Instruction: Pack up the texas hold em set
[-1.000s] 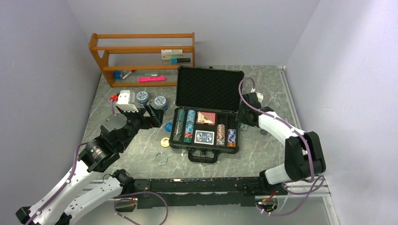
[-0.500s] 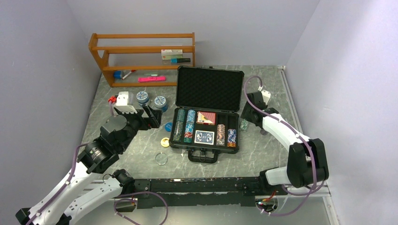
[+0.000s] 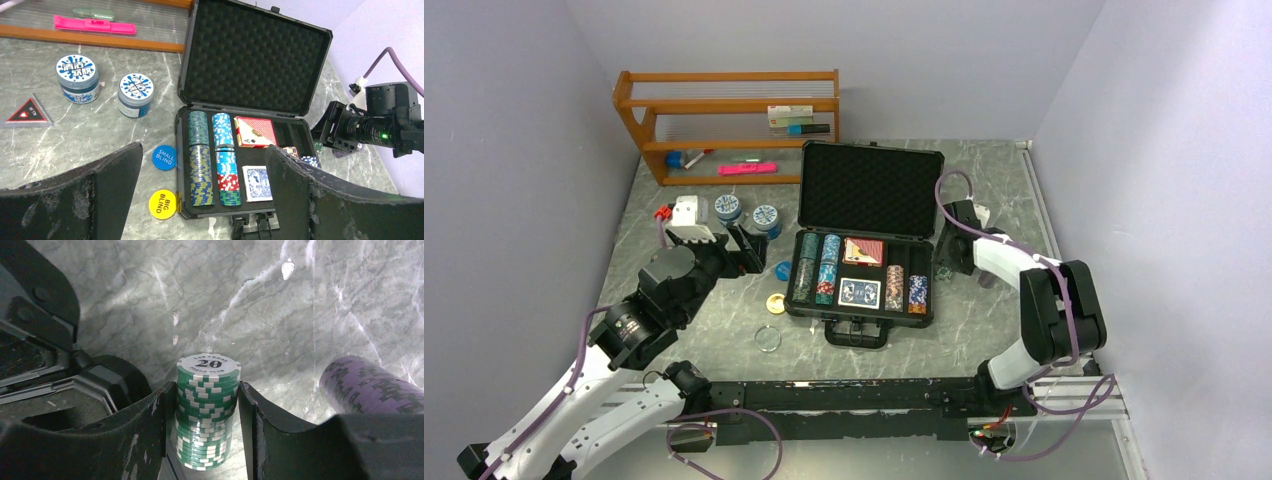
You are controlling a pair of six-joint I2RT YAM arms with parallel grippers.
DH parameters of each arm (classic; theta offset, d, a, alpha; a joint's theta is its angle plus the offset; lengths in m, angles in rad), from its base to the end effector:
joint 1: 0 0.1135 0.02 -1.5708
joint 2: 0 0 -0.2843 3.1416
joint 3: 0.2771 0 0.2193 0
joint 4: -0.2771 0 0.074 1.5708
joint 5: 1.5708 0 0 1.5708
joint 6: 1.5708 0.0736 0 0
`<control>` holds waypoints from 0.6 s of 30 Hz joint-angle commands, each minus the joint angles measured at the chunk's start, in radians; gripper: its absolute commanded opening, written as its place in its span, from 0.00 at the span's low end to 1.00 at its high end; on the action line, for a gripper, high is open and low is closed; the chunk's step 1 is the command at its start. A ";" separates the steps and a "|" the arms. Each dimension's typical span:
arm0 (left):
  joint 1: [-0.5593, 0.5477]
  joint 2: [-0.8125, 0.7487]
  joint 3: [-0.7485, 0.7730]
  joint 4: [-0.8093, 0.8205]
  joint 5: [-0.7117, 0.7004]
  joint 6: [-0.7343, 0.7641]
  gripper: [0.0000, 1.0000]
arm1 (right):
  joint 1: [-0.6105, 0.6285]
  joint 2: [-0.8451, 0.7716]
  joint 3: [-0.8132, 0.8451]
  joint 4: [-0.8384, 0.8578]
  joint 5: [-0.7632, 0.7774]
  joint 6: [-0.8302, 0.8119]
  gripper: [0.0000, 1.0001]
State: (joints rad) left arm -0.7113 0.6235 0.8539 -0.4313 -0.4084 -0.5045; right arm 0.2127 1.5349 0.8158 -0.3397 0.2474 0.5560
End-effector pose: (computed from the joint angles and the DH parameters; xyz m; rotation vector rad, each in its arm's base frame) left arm 0.1096 -0.0559 0.3578 -0.1144 1.7807 -0.5218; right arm 0.2767 0.0413 0.1771 0.5228 2.5248 -0.0441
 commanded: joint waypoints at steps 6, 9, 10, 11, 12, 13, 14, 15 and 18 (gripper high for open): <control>-0.002 0.001 0.000 0.016 -0.023 0.015 0.97 | -0.006 -0.034 -0.009 0.018 -0.008 0.002 0.45; -0.002 0.001 -0.001 0.013 -0.024 0.013 0.97 | -0.007 -0.104 -0.009 0.023 0.000 -0.003 0.38; -0.002 0.001 -0.002 0.014 -0.025 0.012 0.97 | -0.006 -0.132 -0.008 0.023 0.006 -0.004 0.37; -0.002 -0.001 -0.003 0.013 -0.026 0.012 0.97 | -0.006 -0.158 -0.003 0.019 0.015 -0.006 0.36; -0.002 -0.002 -0.001 0.013 -0.027 0.012 0.97 | -0.005 -0.187 0.002 0.016 0.019 -0.010 0.36; -0.002 -0.002 -0.001 0.011 -0.029 0.012 0.97 | -0.005 -0.223 0.009 0.014 0.015 -0.014 0.36; -0.002 -0.004 0.000 0.011 -0.031 0.011 0.97 | -0.004 -0.249 0.013 0.016 0.009 -0.019 0.36; -0.002 -0.006 -0.001 0.012 -0.032 0.011 0.97 | -0.002 -0.279 0.015 0.019 -0.003 -0.021 0.36; -0.002 -0.008 -0.001 0.015 -0.030 0.012 0.97 | 0.011 -0.340 0.029 0.030 -0.058 -0.023 0.36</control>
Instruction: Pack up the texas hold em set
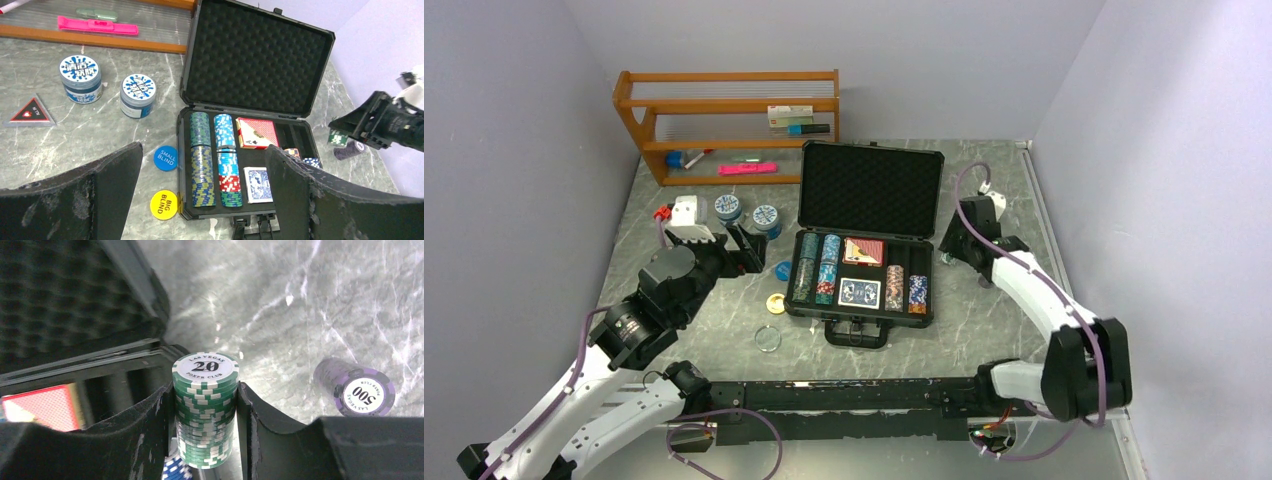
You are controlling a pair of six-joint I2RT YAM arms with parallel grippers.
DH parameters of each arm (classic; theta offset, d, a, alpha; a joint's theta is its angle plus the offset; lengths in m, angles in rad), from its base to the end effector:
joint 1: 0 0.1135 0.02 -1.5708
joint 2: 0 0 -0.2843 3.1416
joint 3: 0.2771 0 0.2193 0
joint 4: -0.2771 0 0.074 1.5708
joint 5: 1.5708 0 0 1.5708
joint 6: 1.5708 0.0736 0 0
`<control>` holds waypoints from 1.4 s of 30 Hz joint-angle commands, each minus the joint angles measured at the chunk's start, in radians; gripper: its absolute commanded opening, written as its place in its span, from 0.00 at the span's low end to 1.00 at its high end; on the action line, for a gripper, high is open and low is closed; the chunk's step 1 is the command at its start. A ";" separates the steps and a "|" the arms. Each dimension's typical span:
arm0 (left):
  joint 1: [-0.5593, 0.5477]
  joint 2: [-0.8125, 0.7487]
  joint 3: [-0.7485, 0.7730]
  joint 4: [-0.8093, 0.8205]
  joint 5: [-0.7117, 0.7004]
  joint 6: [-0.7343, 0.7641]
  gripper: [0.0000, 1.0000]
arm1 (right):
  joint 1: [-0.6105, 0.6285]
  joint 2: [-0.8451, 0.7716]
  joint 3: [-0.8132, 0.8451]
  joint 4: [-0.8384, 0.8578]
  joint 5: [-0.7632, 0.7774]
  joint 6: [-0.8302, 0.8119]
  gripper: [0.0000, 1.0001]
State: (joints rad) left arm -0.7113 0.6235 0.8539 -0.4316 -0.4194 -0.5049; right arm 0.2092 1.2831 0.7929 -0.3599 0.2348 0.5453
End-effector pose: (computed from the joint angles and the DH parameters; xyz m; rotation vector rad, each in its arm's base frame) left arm 0.1099 -0.0551 0.3579 -0.1227 1.7784 -0.5126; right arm 0.2479 0.0351 0.2304 0.5043 2.3375 0.0696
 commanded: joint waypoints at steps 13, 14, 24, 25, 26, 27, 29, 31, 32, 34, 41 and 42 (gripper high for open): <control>-0.002 0.018 0.069 0.011 -0.003 -0.008 0.97 | 0.237 0.025 0.182 0.099 -0.041 -0.038 0.36; -0.002 0.022 0.079 0.008 -0.007 -0.009 0.97 | 0.242 0.052 0.198 0.091 -0.035 -0.029 0.36; -0.002 0.023 0.089 0.016 -0.019 0.002 0.97 | 0.256 0.213 0.303 0.015 -0.015 -0.020 0.36; -0.002 0.022 0.085 0.013 -0.021 0.002 0.97 | 0.256 0.222 0.308 0.008 -0.028 -0.024 0.36; -0.002 0.022 0.083 0.008 -0.025 0.002 0.97 | 0.257 0.230 0.310 0.006 -0.044 -0.027 0.36; -0.002 0.022 0.082 0.004 -0.030 0.002 0.97 | 0.257 0.237 0.310 0.003 -0.057 -0.030 0.36; -0.002 0.021 0.078 -0.003 -0.038 0.002 0.97 | 0.259 0.251 0.310 -0.002 -0.079 -0.034 0.36; -0.002 0.016 0.073 -0.005 -0.043 0.003 0.97 | 0.261 0.270 0.314 -0.012 -0.095 -0.037 0.36; -0.001 0.013 0.070 -0.004 -0.045 0.004 0.97 | 0.264 0.277 0.316 -0.019 -0.098 -0.036 0.36; -0.002 0.008 0.066 -0.003 -0.050 0.006 0.97 | 0.267 0.292 0.320 -0.033 -0.120 -0.040 0.36; -0.001 0.004 0.060 -0.011 -0.062 0.003 0.97 | 0.271 0.329 0.350 -0.101 -0.165 -0.022 0.36; -0.002 0.004 0.059 -0.013 -0.063 0.001 0.97 | 0.271 0.337 0.365 -0.122 -0.172 -0.025 0.36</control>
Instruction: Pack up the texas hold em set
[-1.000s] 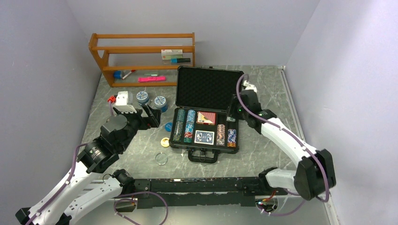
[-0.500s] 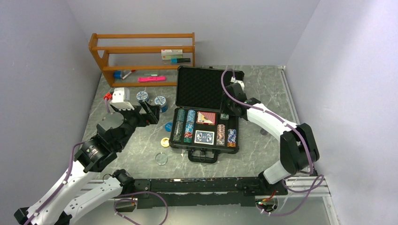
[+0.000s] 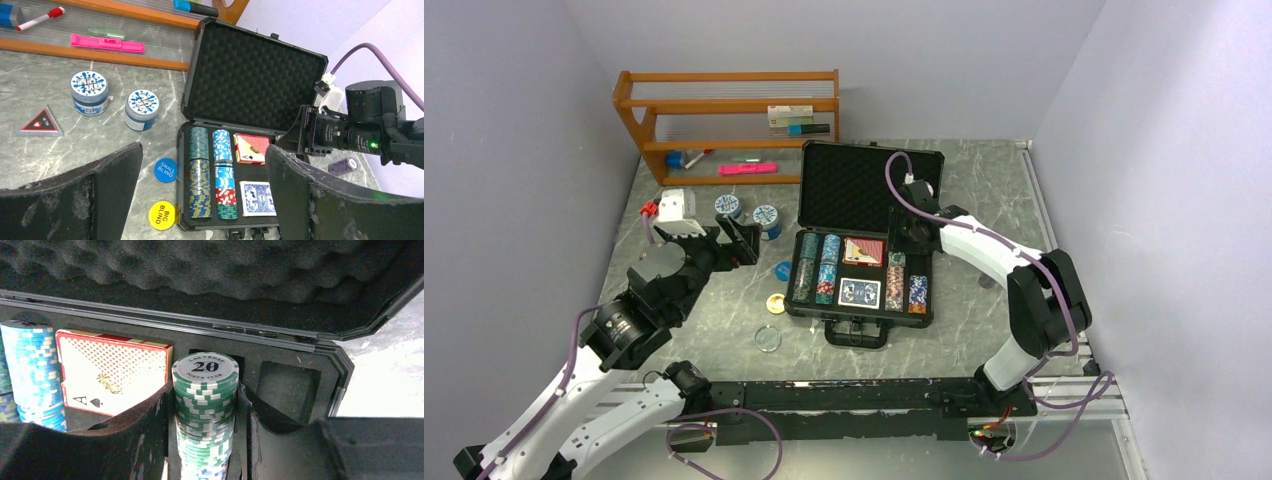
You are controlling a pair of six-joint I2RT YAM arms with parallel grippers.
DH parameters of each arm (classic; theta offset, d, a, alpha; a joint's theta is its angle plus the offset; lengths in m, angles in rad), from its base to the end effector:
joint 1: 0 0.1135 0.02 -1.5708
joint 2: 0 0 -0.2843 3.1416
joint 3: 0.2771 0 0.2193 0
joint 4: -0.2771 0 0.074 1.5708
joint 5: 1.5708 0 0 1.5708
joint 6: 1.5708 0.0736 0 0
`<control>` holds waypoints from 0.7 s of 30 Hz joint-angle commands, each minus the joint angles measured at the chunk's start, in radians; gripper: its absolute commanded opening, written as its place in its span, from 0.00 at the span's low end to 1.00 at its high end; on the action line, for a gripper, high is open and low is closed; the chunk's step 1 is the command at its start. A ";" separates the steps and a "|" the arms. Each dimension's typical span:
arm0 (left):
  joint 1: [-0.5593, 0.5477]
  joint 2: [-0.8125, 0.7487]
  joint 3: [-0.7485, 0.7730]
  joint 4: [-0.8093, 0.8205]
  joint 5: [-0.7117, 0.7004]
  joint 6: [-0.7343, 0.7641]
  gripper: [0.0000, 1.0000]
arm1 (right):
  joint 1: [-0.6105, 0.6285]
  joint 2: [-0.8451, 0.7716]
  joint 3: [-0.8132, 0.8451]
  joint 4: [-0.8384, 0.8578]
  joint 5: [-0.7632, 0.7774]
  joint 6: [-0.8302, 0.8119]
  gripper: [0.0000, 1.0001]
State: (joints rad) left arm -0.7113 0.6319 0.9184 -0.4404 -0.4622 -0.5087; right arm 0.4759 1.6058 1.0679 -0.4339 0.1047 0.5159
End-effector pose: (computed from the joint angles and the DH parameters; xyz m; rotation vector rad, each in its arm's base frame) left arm 0.1079 -0.0497 0.3771 -0.1691 1.7265 -0.5067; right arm 0.2923 0.1420 0.2195 0.0924 2.5533 0.2576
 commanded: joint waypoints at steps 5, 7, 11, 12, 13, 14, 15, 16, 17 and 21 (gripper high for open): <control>-0.001 -0.012 -0.018 -0.006 -0.030 -0.005 0.97 | 0.004 0.078 0.164 -0.160 -0.086 -0.033 0.36; -0.002 -0.016 -0.024 -0.006 -0.032 -0.007 0.97 | 0.004 0.103 0.180 -0.182 -0.089 -0.044 0.36; -0.002 -0.024 -0.025 -0.013 -0.043 -0.004 0.97 | 0.004 0.122 0.173 -0.186 -0.059 -0.038 0.36; -0.002 -0.025 -0.026 -0.014 -0.046 -0.004 0.97 | 0.004 0.123 0.167 -0.183 -0.052 -0.036 0.36; -0.002 -0.027 -0.026 -0.015 -0.048 -0.004 0.97 | 0.004 0.125 0.163 -0.185 -0.042 -0.033 0.36; -0.002 -0.029 -0.027 -0.015 -0.049 -0.004 0.97 | 0.004 0.127 0.162 -0.188 -0.033 -0.031 0.36; -0.002 -0.030 -0.030 -0.015 -0.049 -0.004 0.97 | 0.004 0.128 0.161 -0.193 -0.025 -0.026 0.36; -0.002 -0.030 -0.031 -0.014 -0.049 -0.003 0.97 | 0.004 0.127 0.158 -0.195 -0.016 -0.024 0.37; -0.002 -0.030 -0.032 -0.014 -0.048 -0.003 0.97 | 0.004 0.126 0.155 -0.200 -0.005 -0.019 0.37; -0.002 -0.029 -0.033 -0.016 -0.051 -0.007 0.97 | 0.004 0.110 0.141 -0.218 0.042 0.020 0.38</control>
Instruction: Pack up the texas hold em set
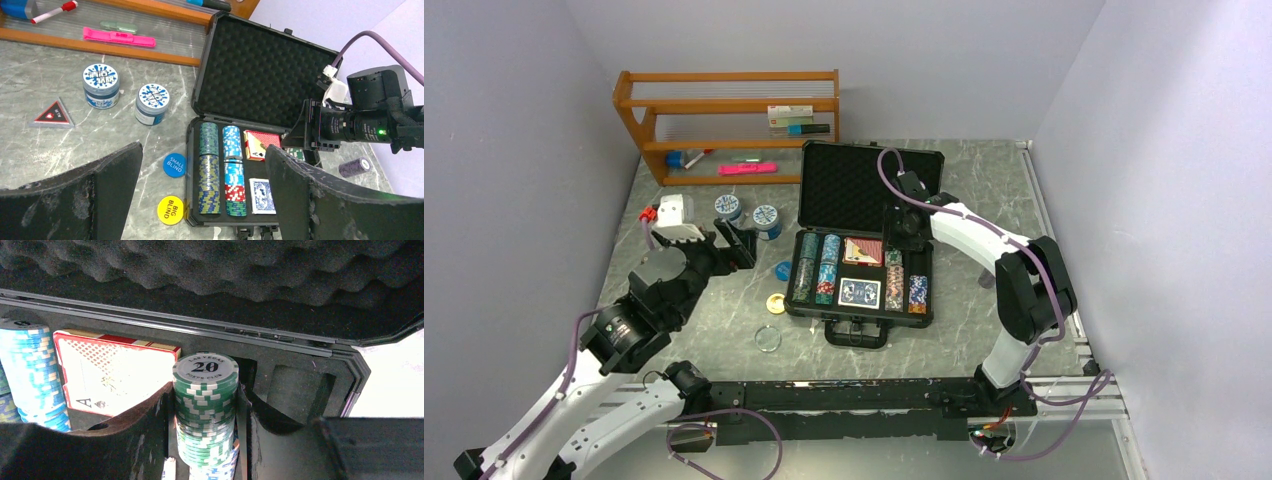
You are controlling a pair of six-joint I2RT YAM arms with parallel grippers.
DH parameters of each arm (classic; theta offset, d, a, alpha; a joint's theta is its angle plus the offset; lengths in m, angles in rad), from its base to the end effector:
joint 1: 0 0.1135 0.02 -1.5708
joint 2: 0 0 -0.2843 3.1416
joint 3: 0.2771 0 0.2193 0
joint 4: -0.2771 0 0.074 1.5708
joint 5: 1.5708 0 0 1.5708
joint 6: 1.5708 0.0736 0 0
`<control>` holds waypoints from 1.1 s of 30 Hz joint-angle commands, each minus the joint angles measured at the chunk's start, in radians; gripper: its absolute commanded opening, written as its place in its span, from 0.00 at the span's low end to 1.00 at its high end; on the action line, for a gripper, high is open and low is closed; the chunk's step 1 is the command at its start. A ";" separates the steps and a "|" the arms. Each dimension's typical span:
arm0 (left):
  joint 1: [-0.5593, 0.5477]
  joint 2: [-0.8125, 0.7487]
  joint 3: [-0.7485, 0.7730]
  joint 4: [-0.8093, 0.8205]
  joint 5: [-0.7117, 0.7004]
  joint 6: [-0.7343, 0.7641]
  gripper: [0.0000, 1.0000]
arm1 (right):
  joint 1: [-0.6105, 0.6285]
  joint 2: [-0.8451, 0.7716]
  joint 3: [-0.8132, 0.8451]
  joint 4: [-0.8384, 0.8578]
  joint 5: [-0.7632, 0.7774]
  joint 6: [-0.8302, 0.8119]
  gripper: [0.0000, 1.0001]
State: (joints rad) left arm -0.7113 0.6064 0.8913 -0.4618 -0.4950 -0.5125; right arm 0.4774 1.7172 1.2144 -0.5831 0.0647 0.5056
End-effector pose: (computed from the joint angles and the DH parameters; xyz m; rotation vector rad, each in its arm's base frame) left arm 0.1051 -0.0444 0.3680 -0.1903 1.7388 -0.4689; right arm 0.3077 0.1538 0.2152 0.0591 2.6739 0.2358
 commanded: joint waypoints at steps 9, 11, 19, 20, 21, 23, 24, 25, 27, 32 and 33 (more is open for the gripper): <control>-0.002 -0.006 -0.004 -0.001 -0.030 -0.003 0.97 | -0.002 -0.001 -0.033 -0.064 0.126 0.098 0.39; -0.002 -0.008 -0.004 -0.001 -0.034 -0.003 0.97 | -0.002 0.001 -0.032 -0.065 0.137 0.089 0.42; -0.002 -0.009 -0.009 0.000 -0.037 -0.008 0.97 | -0.002 -0.029 -0.017 -0.046 0.115 0.045 0.65; -0.002 -0.008 -0.008 0.000 -0.037 -0.008 0.97 | -0.002 -0.034 -0.011 -0.048 0.120 0.041 0.67; -0.002 -0.007 -0.007 0.000 -0.039 -0.008 0.97 | -0.002 -0.041 -0.006 -0.049 0.123 0.037 0.68; -0.002 -0.007 -0.007 0.000 -0.039 -0.007 0.97 | -0.002 -0.059 -0.001 -0.046 0.131 0.032 0.69; -0.002 -0.007 -0.008 0.000 -0.039 -0.007 0.97 | -0.002 -0.066 -0.002 -0.043 0.135 0.030 0.68; -0.002 -0.007 -0.008 0.000 -0.039 -0.007 0.97 | -0.002 -0.073 -0.004 -0.039 0.137 0.031 0.68; -0.002 -0.008 -0.009 0.000 -0.040 -0.009 0.97 | -0.002 -0.080 -0.006 -0.035 0.139 0.028 0.64; -0.002 -0.008 -0.009 -0.003 -0.042 -0.008 0.97 | -0.002 -0.111 -0.019 -0.013 0.138 0.017 0.52; -0.002 -0.009 -0.010 -0.002 -0.042 -0.009 0.97 | -0.003 -0.125 -0.026 -0.001 0.134 0.012 0.51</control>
State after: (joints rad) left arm -0.7113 0.6018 0.8864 -0.4767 -0.5209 -0.5137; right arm 0.4774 1.6737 1.1992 -0.6041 0.1780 0.5411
